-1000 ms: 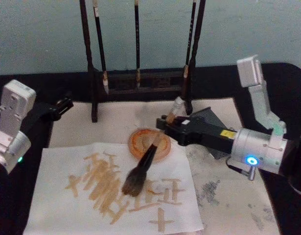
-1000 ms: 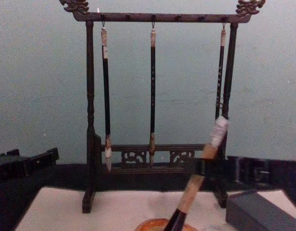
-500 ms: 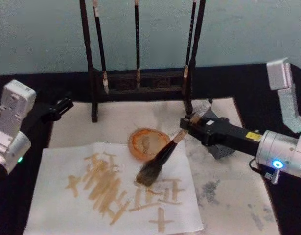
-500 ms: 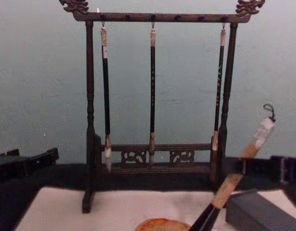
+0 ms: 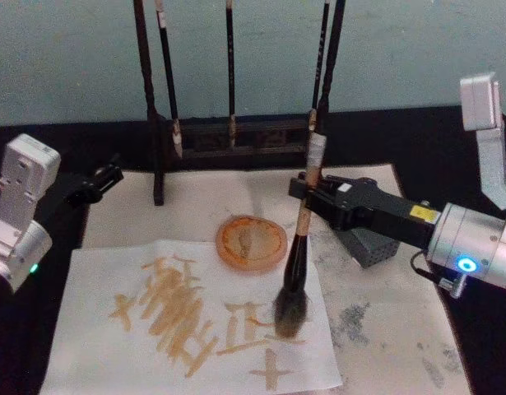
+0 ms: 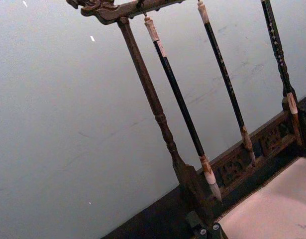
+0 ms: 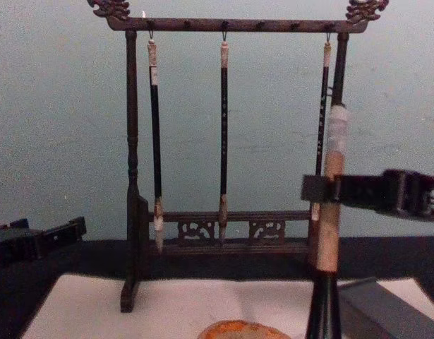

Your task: Pick up the brush from the inkstone, write on the paper, then place the brush back to its original position.

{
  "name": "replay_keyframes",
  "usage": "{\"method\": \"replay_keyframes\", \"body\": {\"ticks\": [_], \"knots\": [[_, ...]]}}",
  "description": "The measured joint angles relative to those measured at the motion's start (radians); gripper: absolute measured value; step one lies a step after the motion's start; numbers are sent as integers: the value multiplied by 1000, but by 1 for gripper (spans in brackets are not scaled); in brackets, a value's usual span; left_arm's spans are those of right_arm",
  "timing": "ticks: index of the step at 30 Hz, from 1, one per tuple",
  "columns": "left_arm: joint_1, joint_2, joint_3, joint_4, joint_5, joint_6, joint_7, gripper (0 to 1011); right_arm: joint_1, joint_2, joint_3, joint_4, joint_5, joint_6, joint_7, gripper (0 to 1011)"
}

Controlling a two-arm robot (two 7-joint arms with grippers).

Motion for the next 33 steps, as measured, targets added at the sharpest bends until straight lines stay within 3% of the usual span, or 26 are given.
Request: {"method": "replay_keyframes", "body": {"ticks": [12, 24, 33], "knots": [[0, 0, 0, 0, 0, 0, 0, 1002, 50, -48, -62, -19, -8, 15, 5, 185], [0, 0, 0, 0, 0, 0, 0, 1000, 103, -114, -141, 29, -33, 42, 4, 185], [0, 0, 0, 0, 0, 0, 0, 1002, 126, -152, -170, 81, -36, 50, 8, 185]]}}
